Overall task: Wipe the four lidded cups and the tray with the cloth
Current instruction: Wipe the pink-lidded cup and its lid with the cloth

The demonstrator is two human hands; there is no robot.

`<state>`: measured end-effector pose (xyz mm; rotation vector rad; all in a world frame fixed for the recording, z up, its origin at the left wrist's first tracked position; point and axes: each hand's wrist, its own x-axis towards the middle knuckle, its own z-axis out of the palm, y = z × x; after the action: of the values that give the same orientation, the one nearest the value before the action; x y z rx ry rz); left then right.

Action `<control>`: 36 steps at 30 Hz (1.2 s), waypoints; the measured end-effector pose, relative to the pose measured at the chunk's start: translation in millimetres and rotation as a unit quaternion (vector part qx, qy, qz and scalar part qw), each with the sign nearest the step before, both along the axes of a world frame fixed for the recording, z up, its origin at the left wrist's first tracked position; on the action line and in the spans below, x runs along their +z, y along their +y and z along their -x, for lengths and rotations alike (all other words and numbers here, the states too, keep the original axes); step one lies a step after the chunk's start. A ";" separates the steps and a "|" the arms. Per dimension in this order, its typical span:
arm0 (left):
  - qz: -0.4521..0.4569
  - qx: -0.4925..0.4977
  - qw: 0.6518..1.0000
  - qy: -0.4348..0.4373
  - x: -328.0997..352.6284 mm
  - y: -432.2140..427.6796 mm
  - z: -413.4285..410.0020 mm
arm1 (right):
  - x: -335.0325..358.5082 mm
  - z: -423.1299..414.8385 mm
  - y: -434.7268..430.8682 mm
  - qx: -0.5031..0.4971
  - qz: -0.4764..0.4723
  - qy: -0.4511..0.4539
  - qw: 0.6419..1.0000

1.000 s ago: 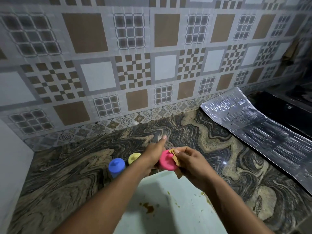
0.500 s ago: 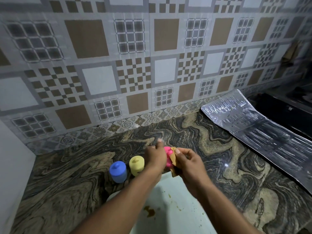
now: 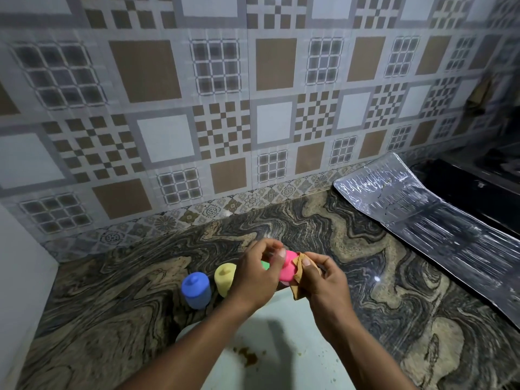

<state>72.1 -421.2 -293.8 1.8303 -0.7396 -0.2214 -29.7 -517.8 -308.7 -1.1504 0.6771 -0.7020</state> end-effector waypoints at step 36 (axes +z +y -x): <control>-0.263 -0.046 0.936 -0.231 -60.7 -63.3 -49.3 | -46.1 16.2 -51.0 0.086 -0.459 -0.061 0.882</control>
<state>121.4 -484.5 -354.4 2.4008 -1.1790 -0.0450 -45.9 -568.7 -354.8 -0.2725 0.6719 -0.2239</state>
